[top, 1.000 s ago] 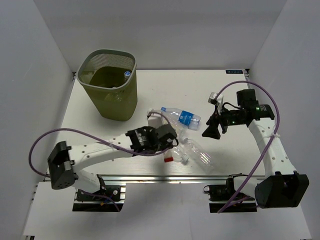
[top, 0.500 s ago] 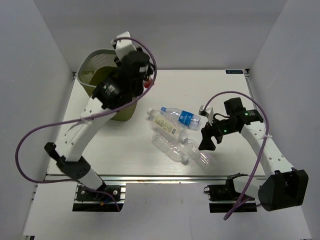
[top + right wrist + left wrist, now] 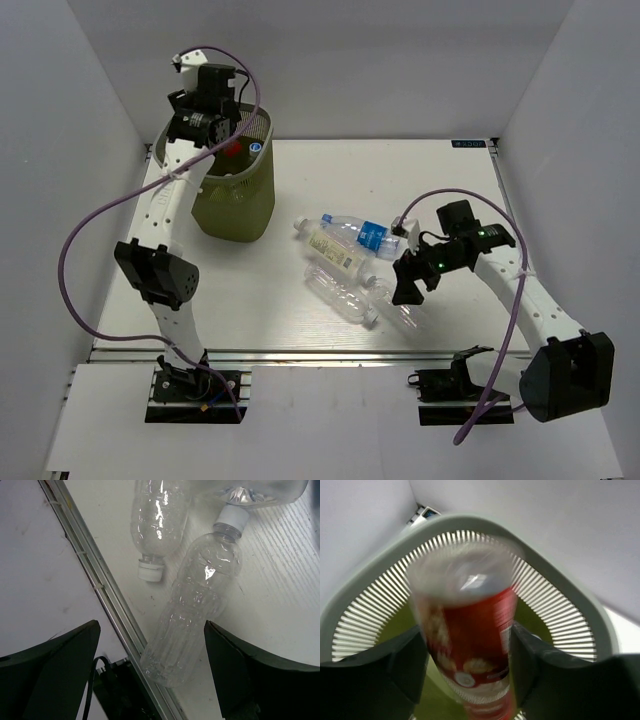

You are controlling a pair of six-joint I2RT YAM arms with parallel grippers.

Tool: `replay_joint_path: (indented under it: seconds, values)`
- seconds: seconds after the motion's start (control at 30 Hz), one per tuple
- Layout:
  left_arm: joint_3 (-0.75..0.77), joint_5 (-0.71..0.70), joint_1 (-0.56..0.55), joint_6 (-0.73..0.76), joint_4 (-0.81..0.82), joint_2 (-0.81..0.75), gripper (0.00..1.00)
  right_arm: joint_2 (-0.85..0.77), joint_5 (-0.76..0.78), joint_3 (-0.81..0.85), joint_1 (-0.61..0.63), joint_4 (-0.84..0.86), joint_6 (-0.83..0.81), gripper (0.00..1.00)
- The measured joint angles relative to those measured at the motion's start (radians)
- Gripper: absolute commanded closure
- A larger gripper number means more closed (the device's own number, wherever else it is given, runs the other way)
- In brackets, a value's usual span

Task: Put the plastic bottles in the bin

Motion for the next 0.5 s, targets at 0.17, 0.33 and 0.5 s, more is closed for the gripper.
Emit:
replay_joint_path:
  seconds: [0.17,0.33,0.5]
  values:
    - [0.049,0.066,0.024,0.057,-0.004,0.003,0.00,0.050,0.041,-0.002,0.025,0.010,0.028,0.10]
    - [0.048,0.173,0.006,0.137,0.005,-0.045,0.00,0.126,0.103,-0.004,0.069,0.035,0.062,0.10]
    - [-0.128,0.398,-0.022,0.146,0.020,-0.240,0.00,0.206,0.209,-0.013,0.130,0.106,0.128,0.10]
